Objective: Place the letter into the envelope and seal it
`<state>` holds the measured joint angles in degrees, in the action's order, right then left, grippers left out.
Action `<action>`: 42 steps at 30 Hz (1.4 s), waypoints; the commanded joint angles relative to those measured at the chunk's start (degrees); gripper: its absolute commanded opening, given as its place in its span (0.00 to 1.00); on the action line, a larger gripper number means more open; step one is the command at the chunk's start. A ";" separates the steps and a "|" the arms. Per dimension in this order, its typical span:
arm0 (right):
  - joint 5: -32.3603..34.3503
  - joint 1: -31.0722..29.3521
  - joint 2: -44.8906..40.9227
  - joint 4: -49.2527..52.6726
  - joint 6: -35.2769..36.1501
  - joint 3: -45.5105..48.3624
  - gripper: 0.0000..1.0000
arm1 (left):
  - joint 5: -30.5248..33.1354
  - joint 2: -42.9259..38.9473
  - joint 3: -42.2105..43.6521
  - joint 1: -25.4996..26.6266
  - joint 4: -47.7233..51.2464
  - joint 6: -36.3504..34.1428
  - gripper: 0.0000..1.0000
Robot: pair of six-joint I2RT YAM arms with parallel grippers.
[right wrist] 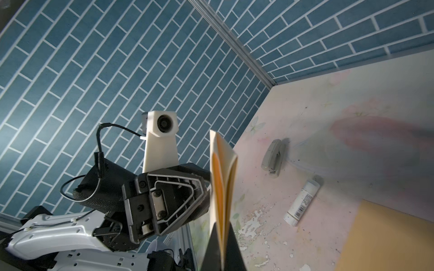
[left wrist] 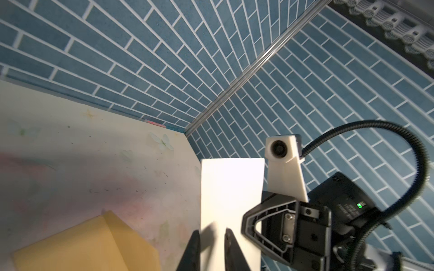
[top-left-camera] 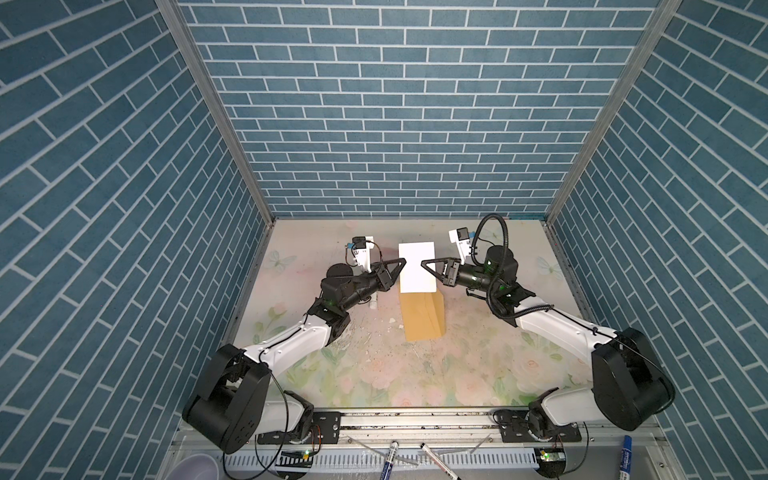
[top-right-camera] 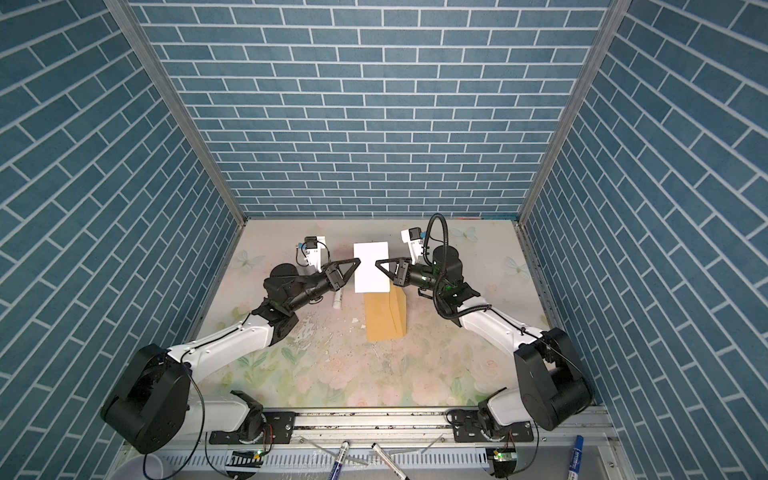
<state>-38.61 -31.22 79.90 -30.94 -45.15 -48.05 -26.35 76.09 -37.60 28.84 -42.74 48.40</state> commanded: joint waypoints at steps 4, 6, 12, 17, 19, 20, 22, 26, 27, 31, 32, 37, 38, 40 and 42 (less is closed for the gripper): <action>14.08 0.01 -5.22 16.01 11.61 1.01 0.00 | 3.36 -4.82 1.73 0.45 11.42 -7.12 0.53; 17.84 0.02 -5.45 17.87 13.31 1.83 0.00 | 5.39 -6.64 2.26 1.49 15.58 -9.46 0.62; 24.96 0.02 -2.17 19.21 14.67 2.33 0.00 | 10.66 -8.27 3.76 4.29 23.58 -12.98 0.81; 28.81 0.01 0.81 17.34 13.88 3.01 0.00 | 12.95 -6.17 5.15 6.50 23.56 -12.47 0.87; 29.95 0.02 2.06 16.83 13.77 3.14 0.00 | 13.84 -4.33 4.49 7.38 24.68 -11.96 0.88; 30.41 0.01 2.65 16.56 13.61 3.20 0.00 | 13.87 -3.07 4.04 7.67 25.08 -11.57 0.88; 31.59 0.02 3.78 15.90 13.34 3.48 0.00 | 13.95 -0.82 3.41 8.21 25.16 -10.35 0.88; 33.25 0.11 5.69 14.86 12.22 4.19 0.00 | 13.77 3.61 2.24 9.61 24.67 -8.52 0.87; 34.24 0.12 6.21 14.52 11.95 4.36 0.00 | 13.95 4.67 1.98 10.03 24.50 -8.10 0.87; 35.94 0.25 7.59 14.17 11.06 4.72 0.00 | 14.26 7.88 0.71 11.09 24.55 -6.77 0.86; 36.06 0.22 7.92 13.98 10.88 4.87 0.00 | 14.39 8.63 0.41 11.36 24.46 -6.55 0.86; 36.95 0.20 9.18 13.11 10.11 5.48 0.00 | 14.33 11.62 -0.51 12.11 23.50 -5.65 0.85; 37.16 0.21 9.42 12.95 9.91 5.62 0.00 | 14.22 12.22 -0.75 12.20 23.40 -5.65 0.85; 37.54 0.28 9.82 12.58 9.51 5.93 0.00 | 14.04 13.20 -1.06 12.20 23.02 -5.45 0.84; 37.90 0.29 10.28 12.37 9.20 6.01 0.00 | 13.96 13.97 -1.11 12.29 22.79 -5.34 0.84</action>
<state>-2.48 -31.11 89.27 -16.86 -34.24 -43.38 -12.69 88.92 -37.39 40.75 -19.00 42.68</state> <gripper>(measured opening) 0.045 0.840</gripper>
